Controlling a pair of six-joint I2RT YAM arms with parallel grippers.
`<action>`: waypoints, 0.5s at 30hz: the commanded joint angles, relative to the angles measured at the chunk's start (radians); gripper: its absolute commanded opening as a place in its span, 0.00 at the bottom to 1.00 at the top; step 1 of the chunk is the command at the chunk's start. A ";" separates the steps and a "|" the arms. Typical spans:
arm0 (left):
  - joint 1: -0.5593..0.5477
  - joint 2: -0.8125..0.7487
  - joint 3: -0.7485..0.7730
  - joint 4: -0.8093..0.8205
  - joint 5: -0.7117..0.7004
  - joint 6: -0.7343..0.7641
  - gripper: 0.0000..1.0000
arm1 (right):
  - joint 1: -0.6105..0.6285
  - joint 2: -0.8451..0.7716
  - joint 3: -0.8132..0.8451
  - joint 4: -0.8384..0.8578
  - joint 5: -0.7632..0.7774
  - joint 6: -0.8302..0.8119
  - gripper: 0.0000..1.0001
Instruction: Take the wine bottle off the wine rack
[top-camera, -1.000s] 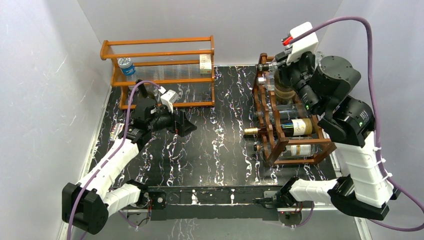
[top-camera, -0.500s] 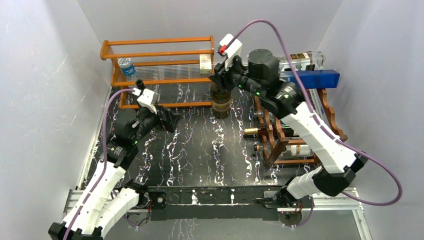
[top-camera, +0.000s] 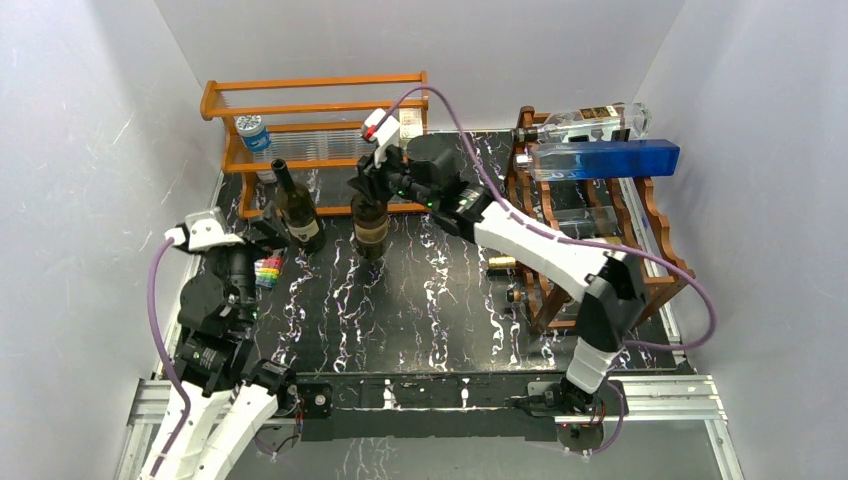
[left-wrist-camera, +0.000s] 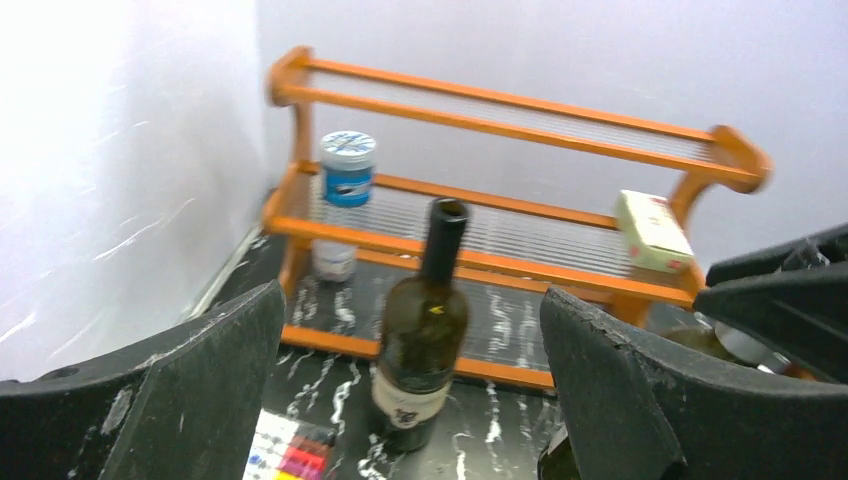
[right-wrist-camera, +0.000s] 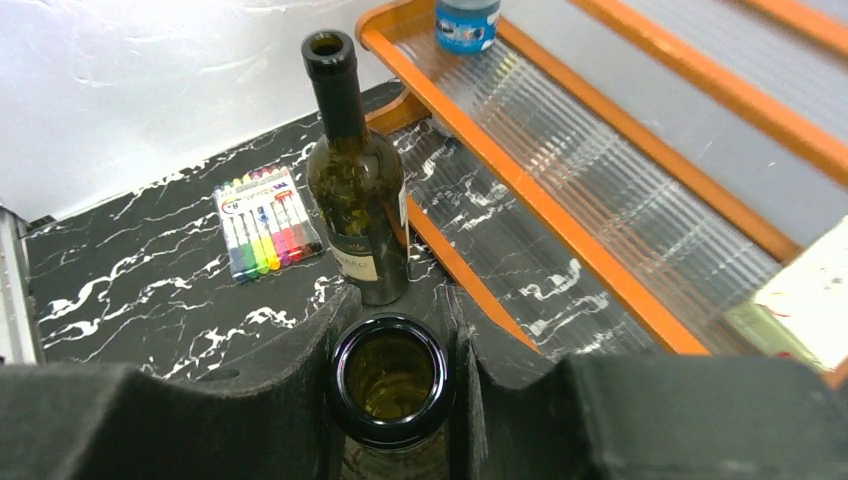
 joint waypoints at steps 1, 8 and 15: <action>-0.001 -0.088 -0.084 0.061 -0.222 0.049 0.98 | 0.012 0.087 0.113 0.266 0.069 0.052 0.00; -0.001 -0.107 -0.079 0.024 -0.221 0.049 0.98 | 0.040 0.275 0.271 0.252 0.077 0.027 0.00; -0.001 -0.100 -0.065 -0.005 -0.180 0.023 0.98 | 0.050 0.380 0.362 0.244 0.095 -0.007 0.00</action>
